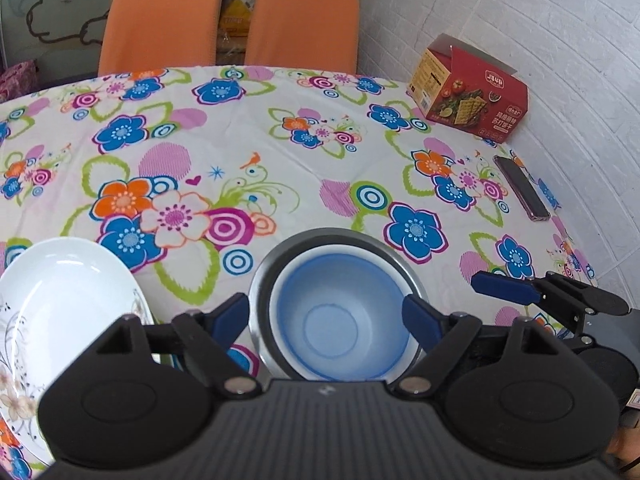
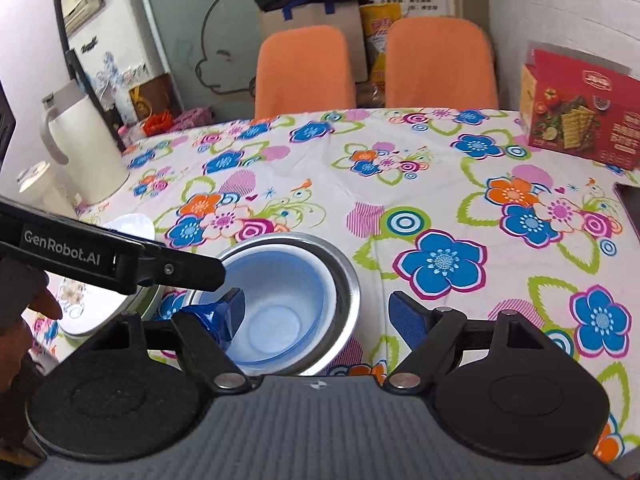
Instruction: Organize plates and bowls
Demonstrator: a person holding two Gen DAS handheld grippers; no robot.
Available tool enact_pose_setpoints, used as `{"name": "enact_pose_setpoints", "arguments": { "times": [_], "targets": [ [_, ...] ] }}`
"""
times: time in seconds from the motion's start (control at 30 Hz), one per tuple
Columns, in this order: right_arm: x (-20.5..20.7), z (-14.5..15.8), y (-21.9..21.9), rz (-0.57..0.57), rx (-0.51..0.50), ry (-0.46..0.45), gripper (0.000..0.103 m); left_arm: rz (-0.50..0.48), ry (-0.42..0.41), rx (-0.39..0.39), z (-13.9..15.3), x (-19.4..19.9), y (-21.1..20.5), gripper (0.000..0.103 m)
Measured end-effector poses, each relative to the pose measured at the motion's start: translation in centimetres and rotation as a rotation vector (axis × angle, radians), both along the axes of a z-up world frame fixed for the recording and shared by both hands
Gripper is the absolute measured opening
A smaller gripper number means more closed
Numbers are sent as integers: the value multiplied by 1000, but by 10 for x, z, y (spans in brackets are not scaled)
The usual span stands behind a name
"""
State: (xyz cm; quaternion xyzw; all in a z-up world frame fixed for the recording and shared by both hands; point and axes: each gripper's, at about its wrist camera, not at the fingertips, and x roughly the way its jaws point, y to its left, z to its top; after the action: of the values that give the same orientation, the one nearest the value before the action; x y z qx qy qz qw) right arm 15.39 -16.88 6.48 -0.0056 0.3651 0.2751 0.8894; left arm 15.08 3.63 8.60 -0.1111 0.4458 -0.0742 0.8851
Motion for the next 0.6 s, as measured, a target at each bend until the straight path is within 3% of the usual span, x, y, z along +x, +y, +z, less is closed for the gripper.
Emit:
{"name": "enact_pose_setpoints", "arguments": {
  "times": [0.37,0.6],
  "targets": [
    [-13,-16,-21,-194,183,30,66,26,-36,56,-2,0,14,86],
    [-11,-20,-18,-229,161,51,66,47,-53,89,-6,1,20,90]
  ]
}}
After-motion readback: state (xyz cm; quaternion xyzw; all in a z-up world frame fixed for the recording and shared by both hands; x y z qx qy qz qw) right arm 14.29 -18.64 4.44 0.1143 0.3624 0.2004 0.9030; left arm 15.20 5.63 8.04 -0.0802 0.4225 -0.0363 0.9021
